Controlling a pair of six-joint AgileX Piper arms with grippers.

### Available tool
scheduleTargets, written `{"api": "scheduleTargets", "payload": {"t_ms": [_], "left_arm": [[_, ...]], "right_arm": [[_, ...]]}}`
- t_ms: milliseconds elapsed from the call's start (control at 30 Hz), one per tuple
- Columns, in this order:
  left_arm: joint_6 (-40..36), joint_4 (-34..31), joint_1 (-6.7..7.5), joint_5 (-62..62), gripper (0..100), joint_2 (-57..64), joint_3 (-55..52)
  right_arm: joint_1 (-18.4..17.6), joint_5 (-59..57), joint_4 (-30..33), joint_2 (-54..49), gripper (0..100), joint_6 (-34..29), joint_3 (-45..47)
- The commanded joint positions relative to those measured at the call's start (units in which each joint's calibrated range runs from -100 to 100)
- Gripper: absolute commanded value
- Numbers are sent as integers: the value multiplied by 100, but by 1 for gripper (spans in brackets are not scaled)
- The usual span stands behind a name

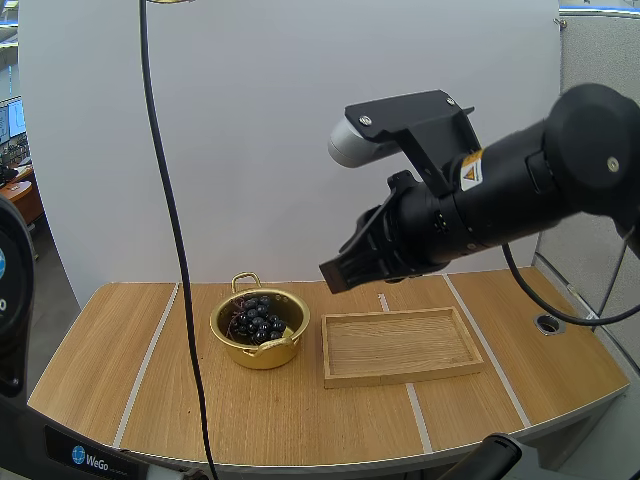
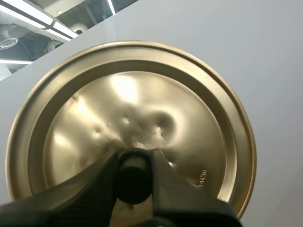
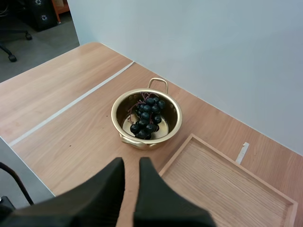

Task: Open the pot, put the grape inside, and close it

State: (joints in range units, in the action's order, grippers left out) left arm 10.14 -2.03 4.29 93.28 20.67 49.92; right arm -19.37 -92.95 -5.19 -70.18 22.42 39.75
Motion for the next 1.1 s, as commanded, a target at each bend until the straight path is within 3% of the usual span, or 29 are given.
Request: {"api": "scheduleTargets", "payload": {"t_ms": [0, 233, 633, 867, 1067], "left_arm": [[-28, -40, 21, -277, 0, 38, 40], [-28, -40, 21, -277, 0, 38, 40], [-28, -40, 21, -277, 0, 38, 40], [-28, -40, 21, -277, 0, 38, 40], [-28, -40, 21, -277, 0, 38, 40]], "right_arm": [[-1, -39, 45, -80, 0, -5, 84], [-1, -219, 602, -80, 0, -5, 202], [-1, -593, 595, -108, 0, -169, 202], [326, -668, 461, -603, 0, -192, 202], [377, -705, 291, -957, 0, -192, 213]]}}
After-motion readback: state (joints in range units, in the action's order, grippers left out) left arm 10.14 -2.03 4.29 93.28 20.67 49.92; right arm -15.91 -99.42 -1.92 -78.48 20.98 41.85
